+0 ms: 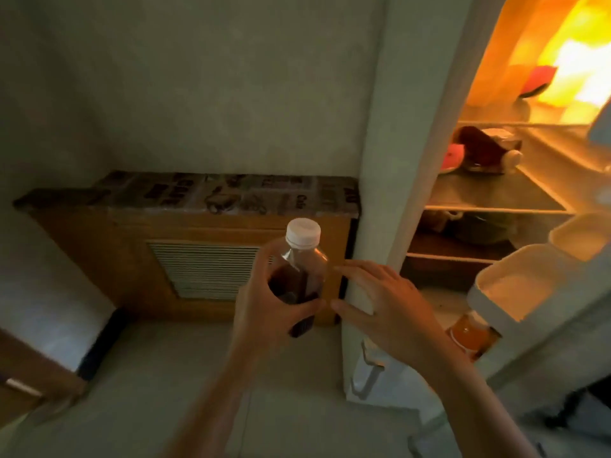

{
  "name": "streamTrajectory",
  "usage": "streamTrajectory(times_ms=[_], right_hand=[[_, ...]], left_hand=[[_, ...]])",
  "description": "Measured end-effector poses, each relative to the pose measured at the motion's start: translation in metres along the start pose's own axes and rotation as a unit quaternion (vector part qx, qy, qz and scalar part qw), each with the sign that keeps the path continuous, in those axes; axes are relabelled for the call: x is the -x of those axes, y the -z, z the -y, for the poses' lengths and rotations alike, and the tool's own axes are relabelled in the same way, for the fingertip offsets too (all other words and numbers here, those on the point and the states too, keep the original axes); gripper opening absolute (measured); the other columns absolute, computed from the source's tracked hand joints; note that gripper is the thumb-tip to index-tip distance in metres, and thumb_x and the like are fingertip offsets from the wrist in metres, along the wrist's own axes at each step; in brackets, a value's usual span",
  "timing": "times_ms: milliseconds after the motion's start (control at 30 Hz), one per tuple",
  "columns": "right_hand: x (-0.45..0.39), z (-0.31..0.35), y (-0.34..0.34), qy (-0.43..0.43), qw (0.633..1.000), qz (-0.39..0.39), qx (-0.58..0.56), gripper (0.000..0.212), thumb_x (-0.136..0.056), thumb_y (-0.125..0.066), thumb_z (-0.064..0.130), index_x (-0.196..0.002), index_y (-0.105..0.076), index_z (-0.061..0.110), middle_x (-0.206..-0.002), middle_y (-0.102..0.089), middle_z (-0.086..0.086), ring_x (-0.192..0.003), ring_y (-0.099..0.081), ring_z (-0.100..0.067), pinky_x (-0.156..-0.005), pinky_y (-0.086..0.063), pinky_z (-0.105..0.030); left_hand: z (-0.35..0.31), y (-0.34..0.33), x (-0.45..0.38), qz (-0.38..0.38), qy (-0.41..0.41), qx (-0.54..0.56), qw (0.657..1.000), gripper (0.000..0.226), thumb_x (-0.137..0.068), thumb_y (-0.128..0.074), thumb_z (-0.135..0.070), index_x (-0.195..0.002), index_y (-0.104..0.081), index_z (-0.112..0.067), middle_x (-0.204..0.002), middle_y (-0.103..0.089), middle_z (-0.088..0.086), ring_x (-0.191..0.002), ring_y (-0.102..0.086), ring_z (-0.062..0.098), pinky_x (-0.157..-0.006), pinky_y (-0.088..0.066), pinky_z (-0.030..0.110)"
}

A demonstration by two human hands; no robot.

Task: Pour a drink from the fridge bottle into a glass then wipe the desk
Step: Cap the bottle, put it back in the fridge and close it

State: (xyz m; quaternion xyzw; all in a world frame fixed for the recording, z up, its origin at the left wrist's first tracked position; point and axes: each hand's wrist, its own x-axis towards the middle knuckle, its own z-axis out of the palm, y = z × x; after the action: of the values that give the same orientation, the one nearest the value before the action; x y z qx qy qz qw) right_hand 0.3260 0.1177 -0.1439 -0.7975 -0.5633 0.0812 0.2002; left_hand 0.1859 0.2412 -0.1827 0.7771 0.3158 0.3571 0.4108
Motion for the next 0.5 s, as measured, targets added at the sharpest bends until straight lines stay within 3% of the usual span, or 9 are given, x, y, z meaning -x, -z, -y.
streamTrajectory(times_ms=[67, 233, 367, 500], right_hand=[[-0.008, -0.002, -0.001, -0.047, 0.998, -0.029, -0.002, 0.053, -0.087, -0.049, 0.054, -0.136, -0.037, 0.036, -0.145, -0.035, 0.015, -0.133, -0.031, -0.009, -0.108, -0.032, -0.034], [-0.011, -0.010, -0.004, -0.162, 0.984, -0.068, -0.013, 0.051, -0.086, -0.051, 0.053, -0.133, -0.042, 0.035, -0.142, -0.040, 0.013, -0.131, -0.035, -0.012, -0.105, -0.036, -0.036], [0.007, -0.021, -0.009, -0.242, 0.965, -0.100, 0.003, 0.051, -0.083, -0.050, 0.055, -0.130, -0.045, 0.035, -0.138, -0.045, 0.013, -0.123, -0.044, -0.008, -0.098, -0.043, -0.031], [0.020, -0.032, -0.013, -0.300, 0.948, -0.106, 0.013, 0.052, -0.083, -0.051, 0.056, -0.131, -0.043, 0.036, -0.138, -0.044, 0.014, -0.125, -0.041, -0.006, -0.099, -0.041, -0.030]], left_hand=[[0.003, -0.006, -0.026, 0.056, -0.025, 0.026, 0.998, 0.093, -0.047, -0.090, -0.038, -0.120, -0.036, -0.054, -0.108, -0.062, -0.017, -0.099, -0.062, 0.003, -0.084, -0.055, 0.036], [-0.002, -0.027, -0.082, 0.200, -0.087, 0.077, 0.973, 0.099, -0.049, -0.092, -0.031, -0.131, -0.036, -0.037, -0.122, -0.056, -0.018, -0.111, -0.057, 0.004, -0.090, -0.054, 0.037], [-0.019, -0.055, -0.109, 0.310, -0.112, 0.139, 0.934, 0.099, -0.053, -0.091, -0.017, -0.134, -0.037, -0.032, -0.115, -0.057, -0.026, -0.109, -0.055, -0.007, -0.084, -0.049, 0.012], [-0.049, -0.094, -0.130, 0.397, -0.159, 0.181, 0.885, 0.099, -0.052, -0.089, -0.007, -0.132, -0.036, -0.032, -0.122, -0.055, -0.016, -0.111, -0.053, -0.008, -0.083, -0.045, 0.007]])
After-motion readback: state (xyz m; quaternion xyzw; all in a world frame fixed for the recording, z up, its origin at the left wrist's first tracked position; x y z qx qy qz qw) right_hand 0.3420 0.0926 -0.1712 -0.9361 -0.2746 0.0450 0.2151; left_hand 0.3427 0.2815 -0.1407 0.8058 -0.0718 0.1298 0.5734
